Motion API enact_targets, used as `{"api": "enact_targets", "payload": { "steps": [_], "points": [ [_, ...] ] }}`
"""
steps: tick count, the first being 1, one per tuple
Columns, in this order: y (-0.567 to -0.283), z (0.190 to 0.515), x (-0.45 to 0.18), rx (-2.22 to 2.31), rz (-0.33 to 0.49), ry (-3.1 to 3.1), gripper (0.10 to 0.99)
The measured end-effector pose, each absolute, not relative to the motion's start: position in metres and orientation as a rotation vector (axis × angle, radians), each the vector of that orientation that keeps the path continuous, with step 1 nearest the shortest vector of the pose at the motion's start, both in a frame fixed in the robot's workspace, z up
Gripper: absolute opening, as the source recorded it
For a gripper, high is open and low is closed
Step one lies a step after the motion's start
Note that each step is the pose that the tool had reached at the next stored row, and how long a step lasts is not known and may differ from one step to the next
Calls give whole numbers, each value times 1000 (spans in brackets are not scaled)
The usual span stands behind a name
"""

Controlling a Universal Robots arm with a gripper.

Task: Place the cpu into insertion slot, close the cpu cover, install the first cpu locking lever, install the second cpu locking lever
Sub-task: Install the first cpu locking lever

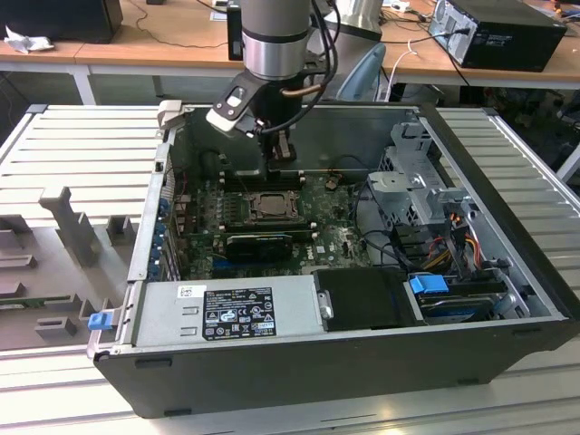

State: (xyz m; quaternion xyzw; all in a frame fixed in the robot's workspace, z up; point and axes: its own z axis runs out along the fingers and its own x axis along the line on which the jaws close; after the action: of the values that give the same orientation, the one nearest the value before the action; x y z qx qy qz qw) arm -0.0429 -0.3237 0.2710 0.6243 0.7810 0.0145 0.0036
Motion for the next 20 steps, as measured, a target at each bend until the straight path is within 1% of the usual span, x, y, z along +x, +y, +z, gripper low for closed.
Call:
{"api": "enact_targets", "payload": {
  "steps": [20],
  "points": [
    [-324, 271, -43, 1638, 46, 2677, 106]
  ]
}}
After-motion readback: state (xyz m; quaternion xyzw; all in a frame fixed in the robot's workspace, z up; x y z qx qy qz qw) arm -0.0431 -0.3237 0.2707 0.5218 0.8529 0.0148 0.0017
